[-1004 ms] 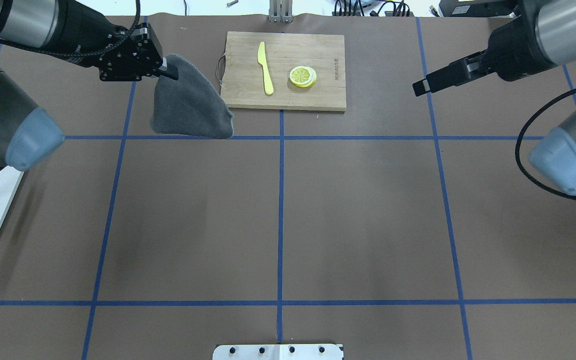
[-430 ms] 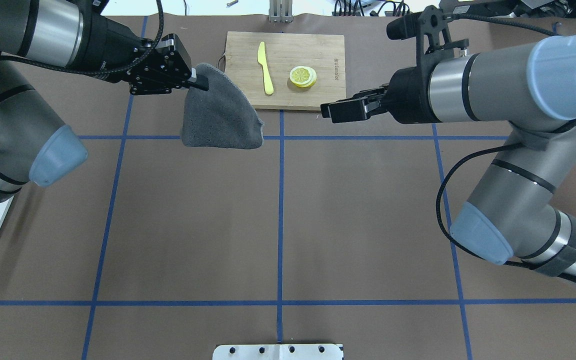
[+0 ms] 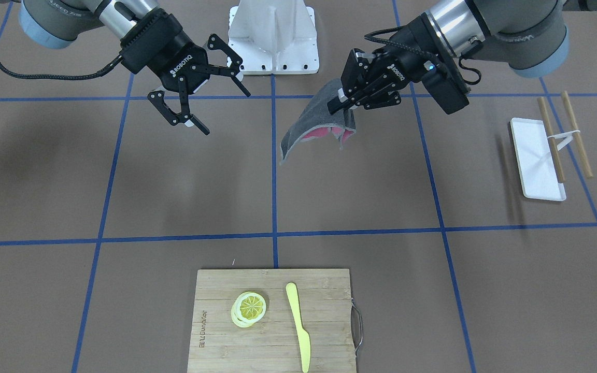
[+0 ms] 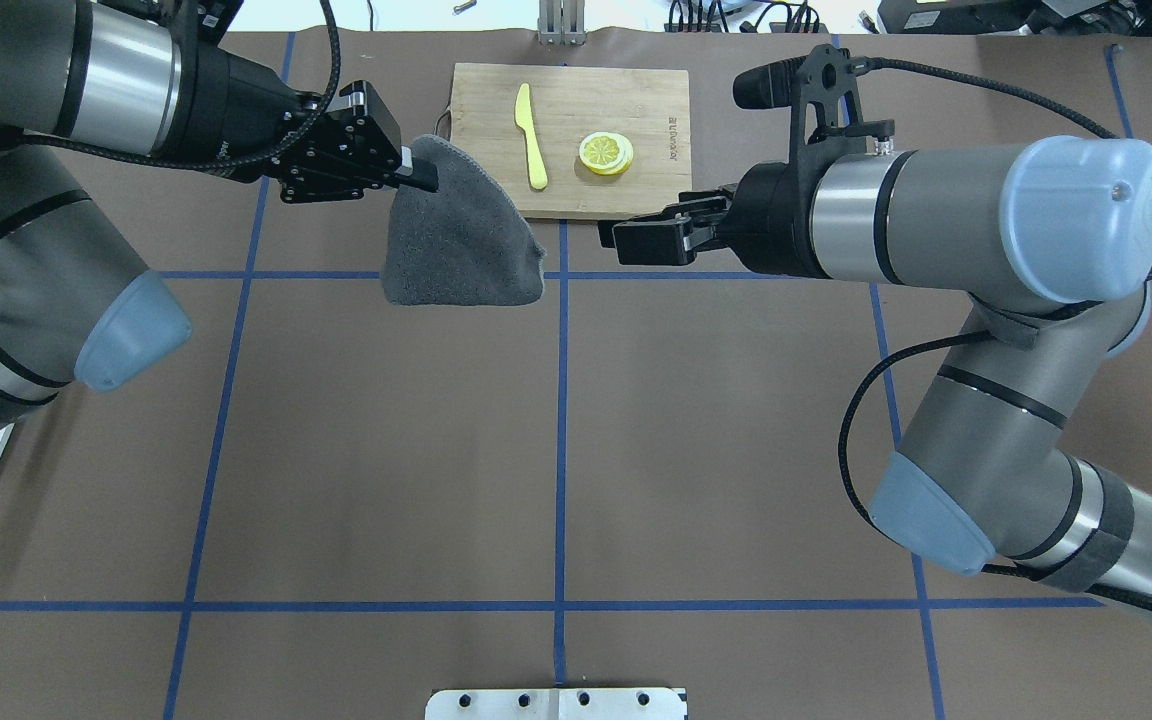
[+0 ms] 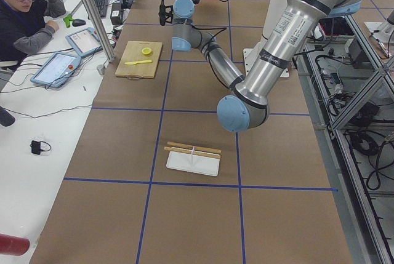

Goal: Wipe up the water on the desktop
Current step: 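Bring the towel toward the right gripper and grasp its lower edge with the right gripper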

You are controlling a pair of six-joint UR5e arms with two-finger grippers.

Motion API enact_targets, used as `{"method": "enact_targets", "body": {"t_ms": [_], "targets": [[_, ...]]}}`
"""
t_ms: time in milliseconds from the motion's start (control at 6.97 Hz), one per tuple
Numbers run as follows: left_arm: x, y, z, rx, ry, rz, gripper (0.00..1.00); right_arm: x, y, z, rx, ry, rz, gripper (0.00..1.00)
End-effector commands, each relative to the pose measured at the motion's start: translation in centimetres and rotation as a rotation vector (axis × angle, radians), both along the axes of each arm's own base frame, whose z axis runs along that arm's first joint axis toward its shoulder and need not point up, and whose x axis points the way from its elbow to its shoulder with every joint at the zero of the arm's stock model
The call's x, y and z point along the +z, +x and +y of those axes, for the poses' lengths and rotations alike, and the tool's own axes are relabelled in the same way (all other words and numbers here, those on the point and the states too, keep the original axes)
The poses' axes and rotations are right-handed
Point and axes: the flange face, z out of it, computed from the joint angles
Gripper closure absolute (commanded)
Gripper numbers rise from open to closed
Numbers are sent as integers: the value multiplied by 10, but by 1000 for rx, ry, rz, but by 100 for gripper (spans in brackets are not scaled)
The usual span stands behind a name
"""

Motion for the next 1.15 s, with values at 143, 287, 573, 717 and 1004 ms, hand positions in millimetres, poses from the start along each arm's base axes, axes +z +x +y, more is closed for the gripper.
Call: {"method": "enact_targets", "body": {"t_ms": [143, 287, 573, 717, 1004], "targets": [[-10, 6, 16, -19, -27, 124, 100, -2, -5, 4, 4, 3, -6, 2], [-17, 7, 20, -13, -39, 165, 100, -4, -7, 5, 19, 2, -9, 2], [-23, 2, 26, -1, -56, 227, 100, -5, -9, 5, 23, -14, -17, 4], [-27, 2, 25, -23, -67, 246, 100, -5, -11, 7, 23, -12, -17, 3], [-31, 8, 26, -36, -71, 258, 100, -5, -36, 26, 51, -5, -14, 1]]}}
